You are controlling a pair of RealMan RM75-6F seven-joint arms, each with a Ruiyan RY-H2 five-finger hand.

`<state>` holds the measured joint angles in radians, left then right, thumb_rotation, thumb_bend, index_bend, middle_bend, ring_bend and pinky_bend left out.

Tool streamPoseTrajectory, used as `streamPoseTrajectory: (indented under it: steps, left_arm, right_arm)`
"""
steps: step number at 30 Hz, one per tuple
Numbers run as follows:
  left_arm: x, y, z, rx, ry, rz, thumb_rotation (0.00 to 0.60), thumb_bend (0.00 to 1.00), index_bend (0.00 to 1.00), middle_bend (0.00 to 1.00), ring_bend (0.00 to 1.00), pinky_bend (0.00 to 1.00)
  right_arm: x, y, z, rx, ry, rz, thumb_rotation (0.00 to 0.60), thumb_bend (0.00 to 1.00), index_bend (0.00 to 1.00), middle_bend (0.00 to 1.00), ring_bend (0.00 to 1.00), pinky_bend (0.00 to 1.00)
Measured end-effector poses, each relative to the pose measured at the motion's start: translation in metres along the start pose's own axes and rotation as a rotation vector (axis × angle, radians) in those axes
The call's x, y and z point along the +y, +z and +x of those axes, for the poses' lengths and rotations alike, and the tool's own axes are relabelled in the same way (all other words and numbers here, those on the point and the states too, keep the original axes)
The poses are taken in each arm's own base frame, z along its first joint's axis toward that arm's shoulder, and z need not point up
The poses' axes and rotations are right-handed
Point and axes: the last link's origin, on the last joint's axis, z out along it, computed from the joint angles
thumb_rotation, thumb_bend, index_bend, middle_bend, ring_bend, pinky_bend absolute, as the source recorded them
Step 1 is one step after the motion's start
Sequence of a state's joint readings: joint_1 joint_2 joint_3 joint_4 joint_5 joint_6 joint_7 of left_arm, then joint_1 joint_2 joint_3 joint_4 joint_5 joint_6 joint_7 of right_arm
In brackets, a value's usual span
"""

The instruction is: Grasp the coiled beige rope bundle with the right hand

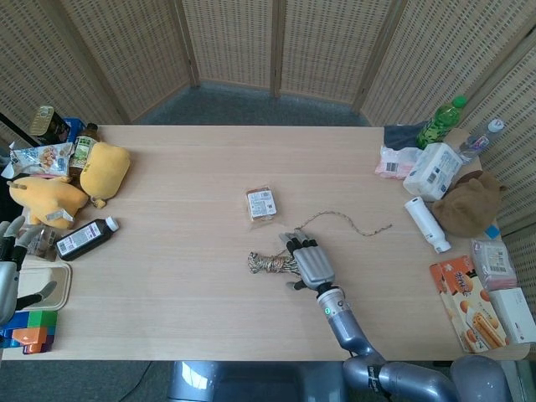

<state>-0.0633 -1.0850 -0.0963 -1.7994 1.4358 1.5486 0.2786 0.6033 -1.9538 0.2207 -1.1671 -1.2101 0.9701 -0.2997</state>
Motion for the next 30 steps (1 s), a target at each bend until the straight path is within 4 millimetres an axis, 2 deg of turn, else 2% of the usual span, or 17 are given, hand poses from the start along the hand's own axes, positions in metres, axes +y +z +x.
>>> streamPoseTrajectory:
  steps: [3, 6, 11, 15, 21, 30]
  left_arm:
    - [0.000, 0.000, -0.001, -0.001, 0.005, 0.002, 0.600, 0.00, 0.17, 0.00, 0.00, 0.00]
    - [-0.001, 0.000, -0.002, -0.003, 0.010, 0.006, 0.600, 0.00, 0.17, 0.00, 0.00, 0.00]
    - [-0.002, 0.000, -0.004, -0.006, 0.014, 0.009, 0.600, 0.00, 0.17, 0.00, 0.00, 0.00]
    - [-0.001, 0.000, -0.004, -0.006, 0.012, 0.007, 0.600, 0.00, 0.17, 0.00, 0.00, 0.00]
    - [0.002, -0.001, -0.004, -0.010, 0.003, -0.006, 0.600, 0.00, 0.17, 0.00, 0.00, 0.00]
    - [0.006, -0.004, 0.001, -0.003, -0.024, -0.020, 0.600, 0.00, 0.17, 0.00, 0.00, 0.00]
  right_arm:
    - [0.002, 0.005, -0.004, 0.026, 0.013, 0.003, 0.600, 0.11, 0.34, 0.50, 0.37, 0.52]
    - [0.006, 0.009, -0.009, 0.040, 0.024, 0.004, 0.600, 0.16, 0.40, 0.58, 0.45, 0.59]
    - [0.008, 0.010, -0.015, 0.056, 0.038, 0.022, 0.600, 0.19, 0.43, 0.62, 0.49, 0.64]
    - [0.005, 0.008, -0.008, 0.095, 0.038, 0.050, 0.600, 0.20, 0.44, 0.62, 0.49, 0.64]
    - [-0.006, 0.000, 0.018, 0.165, 0.034, 0.107, 0.600, 0.20, 0.44, 0.62, 0.49, 0.64]
    - [-0.037, -0.020, 0.081, 0.283, 0.013, 0.180, 0.600, 0.20, 0.44, 0.62, 0.49, 0.64]
